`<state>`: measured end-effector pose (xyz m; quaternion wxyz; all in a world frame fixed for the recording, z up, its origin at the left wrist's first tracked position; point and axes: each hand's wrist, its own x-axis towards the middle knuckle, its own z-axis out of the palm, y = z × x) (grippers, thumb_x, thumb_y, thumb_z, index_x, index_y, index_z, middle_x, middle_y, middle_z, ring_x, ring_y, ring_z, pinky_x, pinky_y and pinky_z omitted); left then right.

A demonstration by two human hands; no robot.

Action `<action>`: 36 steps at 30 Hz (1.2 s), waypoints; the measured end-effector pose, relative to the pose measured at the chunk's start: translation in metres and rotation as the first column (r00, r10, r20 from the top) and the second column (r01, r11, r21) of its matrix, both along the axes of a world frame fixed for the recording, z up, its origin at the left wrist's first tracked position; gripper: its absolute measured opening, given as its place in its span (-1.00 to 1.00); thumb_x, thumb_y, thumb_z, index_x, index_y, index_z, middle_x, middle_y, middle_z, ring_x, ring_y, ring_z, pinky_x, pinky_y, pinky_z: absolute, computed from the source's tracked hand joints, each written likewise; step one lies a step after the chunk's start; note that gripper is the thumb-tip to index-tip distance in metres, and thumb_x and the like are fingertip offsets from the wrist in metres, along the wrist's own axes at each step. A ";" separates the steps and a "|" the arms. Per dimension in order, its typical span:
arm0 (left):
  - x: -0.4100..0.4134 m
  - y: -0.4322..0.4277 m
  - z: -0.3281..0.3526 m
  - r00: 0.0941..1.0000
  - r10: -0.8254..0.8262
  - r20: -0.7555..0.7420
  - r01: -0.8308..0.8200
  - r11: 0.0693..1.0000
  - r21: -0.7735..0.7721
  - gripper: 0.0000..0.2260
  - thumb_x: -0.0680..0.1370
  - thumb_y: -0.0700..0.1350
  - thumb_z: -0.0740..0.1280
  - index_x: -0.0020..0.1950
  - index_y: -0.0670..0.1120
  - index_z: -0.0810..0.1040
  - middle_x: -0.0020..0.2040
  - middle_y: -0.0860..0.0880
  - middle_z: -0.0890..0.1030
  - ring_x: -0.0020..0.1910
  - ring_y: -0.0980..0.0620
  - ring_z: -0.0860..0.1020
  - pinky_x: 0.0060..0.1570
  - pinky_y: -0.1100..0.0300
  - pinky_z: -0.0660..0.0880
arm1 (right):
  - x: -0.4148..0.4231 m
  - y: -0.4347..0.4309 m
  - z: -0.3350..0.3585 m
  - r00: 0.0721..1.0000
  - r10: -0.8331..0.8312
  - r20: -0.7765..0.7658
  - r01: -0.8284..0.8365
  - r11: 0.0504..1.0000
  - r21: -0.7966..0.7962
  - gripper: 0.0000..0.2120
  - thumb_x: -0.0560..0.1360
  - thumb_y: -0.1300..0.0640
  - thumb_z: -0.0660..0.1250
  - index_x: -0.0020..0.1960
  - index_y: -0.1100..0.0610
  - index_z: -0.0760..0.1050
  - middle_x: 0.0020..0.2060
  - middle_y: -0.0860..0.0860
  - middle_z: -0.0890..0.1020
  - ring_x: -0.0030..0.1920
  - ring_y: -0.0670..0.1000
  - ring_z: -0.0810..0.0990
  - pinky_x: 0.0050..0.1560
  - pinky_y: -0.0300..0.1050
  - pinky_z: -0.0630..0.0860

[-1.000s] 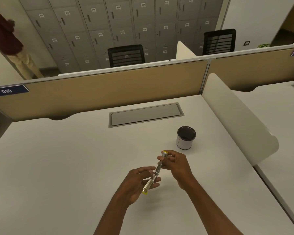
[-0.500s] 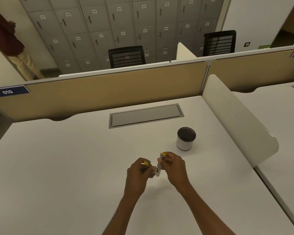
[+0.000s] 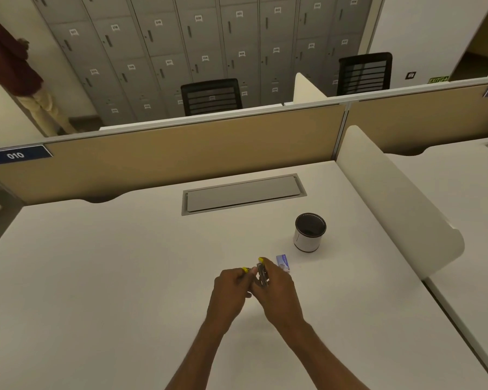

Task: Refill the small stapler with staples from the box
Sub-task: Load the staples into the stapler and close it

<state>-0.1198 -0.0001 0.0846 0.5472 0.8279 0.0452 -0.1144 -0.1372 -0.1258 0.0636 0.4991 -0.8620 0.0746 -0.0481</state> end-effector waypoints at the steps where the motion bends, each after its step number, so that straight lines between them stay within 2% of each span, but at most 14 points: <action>1: 0.000 0.001 -0.002 1.000 -0.015 -0.008 0.015 1.000 0.004 -0.62 0.65 0.14 0.31 -0.21 -0.07 0.70 -0.28 -0.02 0.74 -0.24 0.03 0.73 -0.07 0.12 0.68 | -0.001 0.001 0.000 1.000 -0.005 0.013 0.005 0.999 -0.041 -0.73 0.54 -0.04 0.36 0.21 0.00 0.50 -0.13 -0.11 0.62 -0.11 -0.09 0.60 -0.07 -0.18 0.59; 3: 0.001 0.003 -0.006 0.999 -0.044 -0.014 0.045 0.999 0.027 -0.59 0.64 0.19 0.30 -0.21 -0.06 0.69 -0.29 -0.03 0.73 -0.23 0.04 0.73 0.01 0.00 0.68 | -0.004 0.003 0.001 0.999 0.011 0.037 -0.007 0.994 -0.106 -0.82 0.58 0.00 0.30 0.15 0.01 0.51 -0.20 -0.07 0.62 -0.16 -0.04 0.57 -0.12 -0.09 0.57; 6: 0.001 0.005 -0.007 0.998 -0.062 -0.027 0.062 0.998 0.020 -0.55 0.62 0.24 0.30 -0.22 -0.08 0.69 -0.28 -0.05 0.73 -0.23 0.03 0.74 0.05 -0.05 0.67 | -0.004 0.002 0.000 0.999 0.034 0.026 -0.029 0.987 -0.160 -0.80 0.61 0.01 0.24 0.19 0.03 0.51 -0.24 -0.04 0.60 -0.21 -0.04 0.54 -0.17 -0.15 0.51; 8: 0.002 0.005 -0.006 0.998 -0.061 -0.024 0.061 0.998 0.013 -0.54 0.62 0.24 0.30 -0.23 -0.08 0.69 -0.29 -0.05 0.73 -0.23 0.03 0.74 0.05 -0.05 0.67 | -0.001 0.003 -0.002 0.999 0.041 0.009 -0.039 0.983 -0.178 -0.80 0.62 0.00 0.21 0.16 0.04 0.51 -0.28 -0.04 0.58 -0.25 -0.05 0.52 -0.20 -0.15 0.49; 13: 0.004 0.006 -0.006 0.996 -0.087 -0.009 0.087 0.994 0.060 -0.57 0.65 0.20 0.28 -0.21 -0.06 0.71 -0.29 -0.05 0.74 -0.25 0.05 0.74 0.01 0.04 0.67 | 0.002 0.005 -0.009 0.996 0.083 -0.030 -0.086 0.982 -0.166 -0.86 0.61 0.09 0.18 0.04 0.05 0.51 -0.27 0.00 0.61 -0.23 0.00 0.57 -0.15 0.01 0.57; 17: 0.005 0.007 -0.004 0.995 -0.094 -0.019 0.095 0.992 0.087 -0.56 0.65 0.18 0.29 -0.23 -0.10 0.68 -0.29 -0.07 0.74 -0.27 0.04 0.73 -0.04 0.07 0.63 | 0.002 0.005 -0.012 0.998 0.057 -0.019 -0.059 0.989 -0.136 -0.87 0.61 0.09 0.22 -0.02 0.07 0.53 -0.33 -0.03 0.59 -0.30 -0.04 0.50 -0.22 -0.07 0.53; 19: 0.006 0.007 -0.006 0.996 -0.073 -0.045 0.076 0.996 0.055 -0.60 0.65 0.15 0.31 -0.20 -0.11 0.68 -0.28 -0.07 0.74 -0.27 0.03 0.73 -0.02 0.05 0.65 | 0.003 0.005 -0.016 1.000 0.016 -0.007 -0.016 0.995 -0.099 -0.84 0.61 0.00 0.24 0.03 0.06 0.54 -0.31 -0.08 0.58 -0.31 -0.09 0.46 -0.23 -0.20 0.45; 21: 0.008 0.006 -0.009 0.997 -0.032 -0.069 0.034 0.999 0.031 -0.63 0.64 0.13 0.32 -0.16 -0.11 0.67 -0.26 -0.05 0.75 -0.26 0.02 0.74 0.00 0.01 0.68 | 0.003 0.006 -0.019 1.000 -0.023 -0.011 0.022 0.997 -0.068 -0.72 0.59 -0.08 0.26 0.20 0.05 0.53 -0.16 -0.11 0.61 -0.22 -0.13 0.48 -0.16 -0.30 0.44; 24: 0.015 0.004 -0.013 0.995 0.032 -0.092 -0.035 0.999 -0.033 -0.69 0.63 0.10 0.36 -0.12 -0.11 0.67 -0.23 -0.04 0.76 -0.26 0.00 0.75 -0.01 -0.04 0.70 | 0.002 0.008 -0.021 0.999 -0.005 -0.039 0.004 0.999 -0.033 -0.54 0.54 0.03 0.40 0.41 0.05 0.41 0.09 -0.05 0.56 -0.05 -0.13 0.53 -0.11 -0.41 0.46; 26: 0.018 0.002 -0.013 0.993 0.041 -0.107 -0.048 0.997 -0.060 -0.71 0.62 0.08 0.38 -0.11 -0.13 0.68 -0.23 -0.06 0.76 -0.27 -0.02 0.75 -0.03 -0.04 0.71 | 0.002 0.009 -0.023 0.999 -0.005 -0.048 0.003 0.999 -0.046 -0.47 0.52 0.06 0.43 0.44 0.05 0.38 0.07 -0.05 0.51 -0.06 -0.12 0.53 -0.15 -0.42 0.45; 30: 0.026 0.002 -0.022 0.993 0.029 -0.113 -0.033 0.999 -0.037 -0.68 0.60 0.13 0.40 -0.13 -0.12 0.68 -0.26 -0.07 0.75 -0.26 -0.04 0.74 -0.05 -0.02 0.71 | 0.009 0.008 -0.028 0.995 -0.077 -0.065 0.072 0.995 -0.071 -0.57 0.52 -0.02 0.42 0.35 0.01 0.45 -0.05 -0.05 0.54 -0.14 -0.10 0.55 -0.17 -0.32 0.50; 33: 0.033 0.002 -0.029 0.990 0.037 -0.138 -0.047 0.996 -0.070 -0.71 0.58 0.15 0.41 -0.09 -0.05 0.73 -0.23 -0.04 0.77 -0.21 -0.01 0.75 -0.06 0.02 0.72 | 0.019 0.012 -0.033 0.984 -0.165 -0.070 0.161 0.985 -0.054 -0.72 0.51 -0.09 0.41 0.15 0.01 0.54 -0.12 -0.04 0.57 -0.20 -0.10 0.57 -0.27 -0.34 0.46; 36: 0.040 0.002 -0.038 0.986 0.035 -0.166 -0.049 0.995 -0.081 -0.84 0.57 0.07 0.41 0.00 0.04 0.74 -0.16 -0.01 0.78 -0.16 0.03 0.76 0.03 0.02 0.70 | 0.032 0.016 -0.044 0.972 -0.221 -0.078 0.217 0.975 -0.054 -0.74 0.52 -0.07 0.40 0.11 0.05 0.53 -0.13 -0.01 0.59 -0.18 -0.04 0.59 -0.22 -0.21 0.55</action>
